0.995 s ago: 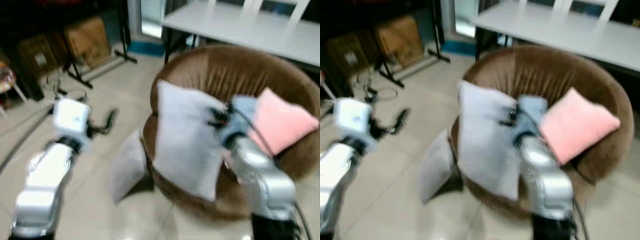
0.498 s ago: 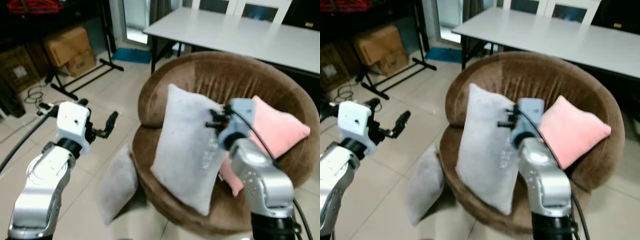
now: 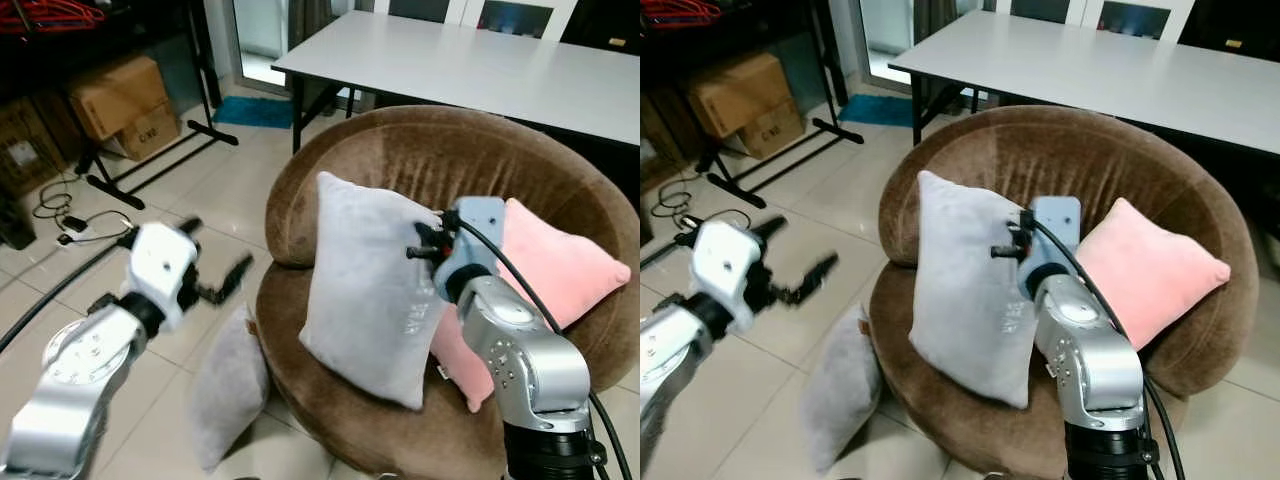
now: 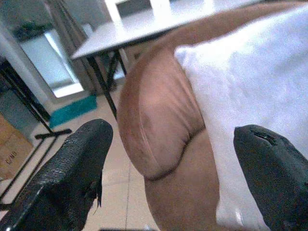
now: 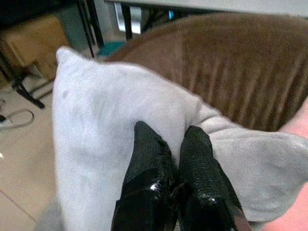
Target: Move the pillow to the sofa from floor
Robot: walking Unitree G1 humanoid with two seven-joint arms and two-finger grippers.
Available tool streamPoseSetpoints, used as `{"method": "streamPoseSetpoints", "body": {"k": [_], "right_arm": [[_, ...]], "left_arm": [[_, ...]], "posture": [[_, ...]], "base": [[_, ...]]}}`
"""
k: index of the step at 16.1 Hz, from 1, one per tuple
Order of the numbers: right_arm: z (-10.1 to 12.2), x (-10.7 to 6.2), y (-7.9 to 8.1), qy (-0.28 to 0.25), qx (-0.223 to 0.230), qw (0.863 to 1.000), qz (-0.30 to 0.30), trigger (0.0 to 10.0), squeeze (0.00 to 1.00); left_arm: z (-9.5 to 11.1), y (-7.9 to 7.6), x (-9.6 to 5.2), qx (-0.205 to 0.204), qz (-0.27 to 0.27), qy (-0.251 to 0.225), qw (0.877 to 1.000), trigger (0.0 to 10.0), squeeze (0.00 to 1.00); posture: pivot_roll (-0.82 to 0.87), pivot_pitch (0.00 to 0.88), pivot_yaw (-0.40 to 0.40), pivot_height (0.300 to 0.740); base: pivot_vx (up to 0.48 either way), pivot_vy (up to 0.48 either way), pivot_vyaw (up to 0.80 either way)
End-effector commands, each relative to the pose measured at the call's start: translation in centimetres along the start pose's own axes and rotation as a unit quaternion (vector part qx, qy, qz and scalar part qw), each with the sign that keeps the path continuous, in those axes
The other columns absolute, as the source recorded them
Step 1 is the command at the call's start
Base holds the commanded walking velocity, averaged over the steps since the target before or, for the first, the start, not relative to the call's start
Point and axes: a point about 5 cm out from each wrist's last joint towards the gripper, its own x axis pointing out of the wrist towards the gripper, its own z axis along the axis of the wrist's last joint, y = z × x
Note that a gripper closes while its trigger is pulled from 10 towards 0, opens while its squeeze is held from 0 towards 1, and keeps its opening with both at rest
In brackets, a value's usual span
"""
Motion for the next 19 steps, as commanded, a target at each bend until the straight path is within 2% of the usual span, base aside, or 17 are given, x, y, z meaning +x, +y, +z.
{"method": "streamPoseSetpoints", "body": {"k": [1, 3, 4, 5, 6, 7, 8, 9, 10, 12, 14, 15, 16, 17, 19], "right_arm": [[0.9, -0.1, 0.5, -0.014, 0.002, 1.0, 0.004, 10.0, 0.0], [0.3, 0.2, -0.3, 0.011, 0.073, 0.997, -0.038, 10.0, 0.0], [0.1, 0.5, -0.7, 0.019, 0.1, 0.993, -0.057, 10.0, 0.0], [-0.4, 1.1, -1.5, 0.031, 0.148, 0.985, -0.088, 10.0, 0.0], [-1.1, 1.7, -2.3, 0.044, 0.204, 0.97, -0.123, 10.0, 0.0], [-1.8, 2.2, -3.0, 0.054, 0.239, 0.958, -0.15, 10.0, 0.0], [-2.5, 3.3, -3.9, 0.056, 0.255, 0.95, -0.172, 10.0, 0.0], [-3.0, 4.8, -4.8, 0.053, 0.262, 0.947, -0.177, 10.0, 0.0], [-3.2, 5.4, -5.0, 0.052, 0.266, 0.946, -0.176, 10.0, 0.0], [-3.6, 7.3, -5.5, 0.067, 0.243, 0.954, -0.162, 10.0, 0.0], [-3.7, 8.3, -6.2, 0.067, 0.228, 0.957, -0.169, 10.0, 0.0], [-3.7, 8.4, -6.9, 0.066, 0.222, 0.951, -0.203, 10.0, 0.0], [-3.6, 8.3, -7.4, 0.062, 0.226, 0.946, -0.226, 10.0, 1.0], [-3.6, 8.2, -8.3, 0.049, 0.241, 0.933, -0.261, 10.0, 1.0], [-3.9, 7.8, -9.7, 0.036, 0.239, 0.921, -0.304, 10.0, 1.0]], "left_arm": [[0.1, -0.2, -0.3, 0.0, -0.017, 0.004, 1.0, 10.0, 0.0], [-0.3, -0.9, -1.5, -0.018, -0.095, 0.032, 0.995, 10.0, 0.0], [-0.5, -1.0, -1.7, -0.025, -0.114, 0.042, 0.992, 10.0, 0.0], [-0.6, -1.2, -2.1, -0.035, -0.142, 0.056, 0.988, 10.0, 0.0], [-0.6, -1.3, -2.3, -0.037, -0.165, 0.065, 0.983, 10.0, 0.0], [-0.5, -1.3, -2.4, -0.028, -0.179, 0.069, 0.981, 10.0, 0.0], [-0.2, -1.4, -2.6, -0.031, -0.201, 0.073, 0.976, 10.0, 0.0], [0.0, -1.5, -2.6, -0.038, -0.222, 0.078, 0.971, 10.0, 0.0], [0.1, -1.5, -2.6, -0.04, -0.23, 0.08, 0.969, 10.0, 0.0], [0.2, -1.7, -2.6, -0.044, -0.258, 0.096, 0.96, 10.0, 0.0], [0.3, -1.5, -2.8, -0.049, -0.265, 0.103, 0.957, 10.0, 0.0], [0.4, -1.4, -2.8, -0.051, -0.267, 0.104, 0.957, 10.0, 0.0], [0.4, -1.4, -2.8, -0.052, -0.265, 0.104, 0.957, 10.0, 0.0], [0.4, -1.4, -2.9, -0.057, -0.265, 0.104, 0.957, 10.0, 0.0], [0.5, -1.5, -3.0, -0.061, -0.265, 0.106, 0.956, 10.0, 0.0]], "posture": [[0.04, 0.0, -0.005, 0.74], [0.05, 0.0, -0.004, 0.74], [0.05, 0.0, -0.004, 0.74], [0.05, 0.0, -0.004, 0.74], [0.06, 0.0, -0.001, 0.74], [0.06, 0.0, -0.001, 0.74], [0.05, 0.0, 0.01, 0.74], [0.05, 0.0, 0.02, 0.74], [0.05, 0.0, 0.02, 0.74], [0.07, 0.0, 0.02, 0.74], [0.07, 0.0, 0.02, 0.74], [0.07, 0.0, 0.011, 0.74], [0.07, 0.0, 0.011, 0.74], [0.07, 0.0, 0.011, 0.74], [0.07, 0.0, 0.01, 0.74]], "base": [[0.0, 0.0, 0.0], [0.0, 0.0, 0.0], [0.0, 0.0, 0.0], [0.0, 0.0, 0.0], [0.0, 0.0, 0.0], [0.0, 0.0, 0.0], [0.0, 0.0, 0.0], [0.0, 0.0, 0.0], [0.0, 0.0, 0.0], [0.0, 0.0, 0.0], [0.0, 0.0, 0.0], [0.0, 0.0, 0.0], [0.0, 0.0, 0.0], [0.0, 0.0, 0.0], [0.0, 0.0, 0.0]]}}
